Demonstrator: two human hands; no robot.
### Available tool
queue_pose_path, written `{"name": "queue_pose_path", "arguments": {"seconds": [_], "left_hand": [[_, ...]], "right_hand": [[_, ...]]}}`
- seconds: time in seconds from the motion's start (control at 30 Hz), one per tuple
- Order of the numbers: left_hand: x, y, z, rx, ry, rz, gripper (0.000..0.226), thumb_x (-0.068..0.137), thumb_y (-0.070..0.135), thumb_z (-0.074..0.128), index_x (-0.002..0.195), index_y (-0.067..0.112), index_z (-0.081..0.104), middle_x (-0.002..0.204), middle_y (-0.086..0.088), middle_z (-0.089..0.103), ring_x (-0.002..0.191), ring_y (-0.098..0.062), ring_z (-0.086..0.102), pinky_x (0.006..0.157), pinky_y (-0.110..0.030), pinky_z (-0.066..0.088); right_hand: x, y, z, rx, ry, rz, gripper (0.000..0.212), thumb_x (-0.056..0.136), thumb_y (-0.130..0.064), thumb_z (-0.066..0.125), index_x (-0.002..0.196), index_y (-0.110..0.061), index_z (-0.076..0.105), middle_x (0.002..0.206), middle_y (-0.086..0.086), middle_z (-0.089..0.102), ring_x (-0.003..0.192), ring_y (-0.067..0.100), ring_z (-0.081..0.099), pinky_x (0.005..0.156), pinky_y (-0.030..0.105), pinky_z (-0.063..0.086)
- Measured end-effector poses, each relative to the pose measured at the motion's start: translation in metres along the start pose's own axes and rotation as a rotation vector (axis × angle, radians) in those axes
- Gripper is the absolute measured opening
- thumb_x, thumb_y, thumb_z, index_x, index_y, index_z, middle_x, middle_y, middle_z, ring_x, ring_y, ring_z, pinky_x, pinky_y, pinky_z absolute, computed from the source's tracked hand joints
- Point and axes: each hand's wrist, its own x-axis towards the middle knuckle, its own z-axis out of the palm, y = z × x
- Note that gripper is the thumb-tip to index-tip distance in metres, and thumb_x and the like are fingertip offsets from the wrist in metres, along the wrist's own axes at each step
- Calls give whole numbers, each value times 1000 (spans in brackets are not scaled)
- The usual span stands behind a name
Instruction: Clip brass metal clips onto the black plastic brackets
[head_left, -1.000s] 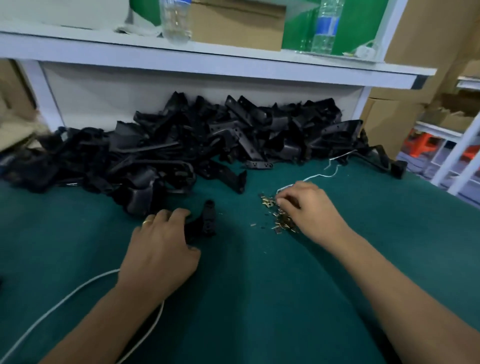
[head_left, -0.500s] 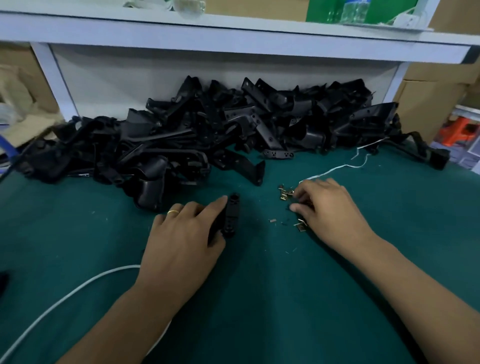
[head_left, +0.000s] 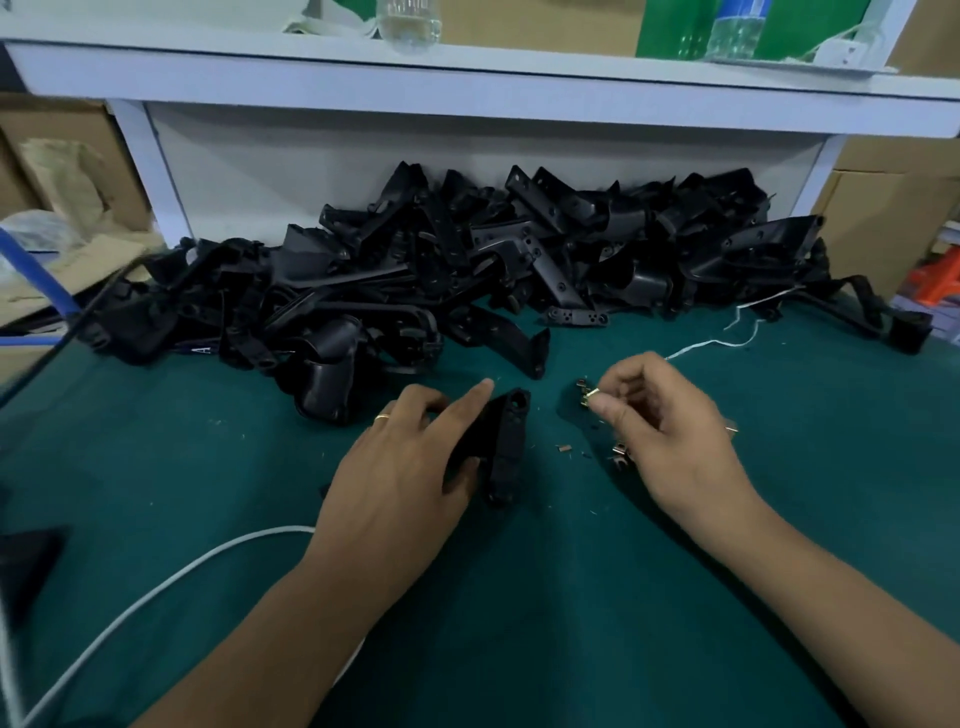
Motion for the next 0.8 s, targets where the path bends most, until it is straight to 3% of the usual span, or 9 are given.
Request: {"name": "queue_pose_path", "arguments": {"seconds": [0.13,0.3,0.43,0.6,0.8], "left_hand": [[0,-1,1,-12,51,12,69,91,30,70,152,44,43,121,6,52,107,-15,52,69,-27,48],[0,-4,5,-15,107,44,68,90,31,71,150,46,45,116,11,54,102,-14,51,67,-27,50],[2,-8,4,-62,174,71,66,88,27,74,147,45,50,117,16,57,99,-12,51,65,-33,56],[2,-13,7,-88,170,100,66,88,21,75,145,46,54,119,16,58,102,-13,52,68,-40,58],[0,-13,6,-99,147,149,64,91,17,73,146,45,53,121,15,56,104,-15,53,68,-42,58]], "right_hand": [[-14,-12,33,343,-36,87,16,99,5,62,101,-9,69,85,-3,66,79,11,63,74,21,54],[-20,-17,38,602,-68,188,12,96,-2,67,102,-10,73,91,7,70,83,17,68,79,25,57],[-22,-23,38,810,-196,249,14,85,-9,75,98,-10,78,92,13,73,84,23,69,78,30,59],[-18,-20,35,855,-204,257,16,83,-2,75,99,0,73,87,18,72,79,27,70,73,33,60],[-19,-20,35,934,-152,262,21,77,-4,80,93,-5,67,74,12,69,76,26,71,73,36,60]]}}
